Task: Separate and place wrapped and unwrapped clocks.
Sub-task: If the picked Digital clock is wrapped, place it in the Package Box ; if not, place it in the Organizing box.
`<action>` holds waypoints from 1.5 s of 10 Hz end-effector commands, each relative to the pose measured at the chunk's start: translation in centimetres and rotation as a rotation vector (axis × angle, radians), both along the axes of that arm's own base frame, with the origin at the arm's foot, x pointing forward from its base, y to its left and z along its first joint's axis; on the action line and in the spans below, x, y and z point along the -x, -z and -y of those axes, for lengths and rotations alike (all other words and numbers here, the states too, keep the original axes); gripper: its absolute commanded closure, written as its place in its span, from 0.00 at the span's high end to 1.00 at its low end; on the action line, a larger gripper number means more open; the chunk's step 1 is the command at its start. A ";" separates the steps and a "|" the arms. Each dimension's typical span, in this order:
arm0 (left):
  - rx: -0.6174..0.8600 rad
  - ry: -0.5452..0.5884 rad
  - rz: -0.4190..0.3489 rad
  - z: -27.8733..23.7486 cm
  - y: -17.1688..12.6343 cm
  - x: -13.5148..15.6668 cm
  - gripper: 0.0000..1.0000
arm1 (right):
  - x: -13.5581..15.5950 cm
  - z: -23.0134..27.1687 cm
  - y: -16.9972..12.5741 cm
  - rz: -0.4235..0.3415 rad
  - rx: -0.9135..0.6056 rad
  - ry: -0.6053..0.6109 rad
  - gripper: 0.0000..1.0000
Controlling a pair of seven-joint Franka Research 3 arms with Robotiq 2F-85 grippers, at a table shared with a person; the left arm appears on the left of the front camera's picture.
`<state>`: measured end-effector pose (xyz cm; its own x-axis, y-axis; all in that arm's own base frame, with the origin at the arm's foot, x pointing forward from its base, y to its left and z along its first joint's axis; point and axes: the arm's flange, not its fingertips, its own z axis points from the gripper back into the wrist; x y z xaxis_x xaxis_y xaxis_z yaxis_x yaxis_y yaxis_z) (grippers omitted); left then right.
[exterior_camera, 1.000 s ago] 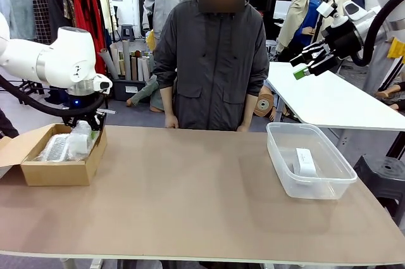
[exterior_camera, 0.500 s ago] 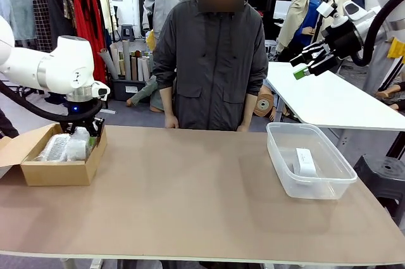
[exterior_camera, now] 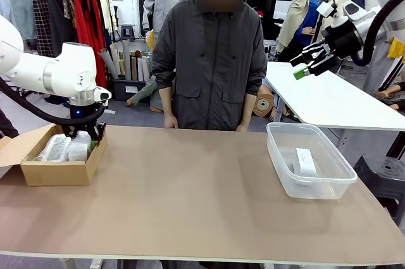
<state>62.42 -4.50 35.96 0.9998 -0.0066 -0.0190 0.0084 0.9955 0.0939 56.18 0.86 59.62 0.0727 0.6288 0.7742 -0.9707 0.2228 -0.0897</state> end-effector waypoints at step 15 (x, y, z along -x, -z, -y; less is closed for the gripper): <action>0.005 -0.034 -0.007 -0.6 -2.4 0.2 1.00 | 0.2 0.0 -0.1 0.004 -0.002 -0.005 1.00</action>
<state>62.86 -4.09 37.54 0.9997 0.0071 -0.0235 -0.0047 0.9951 0.0988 56.18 0.86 59.62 0.0728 0.6288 0.7742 -0.9707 0.2228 -0.0897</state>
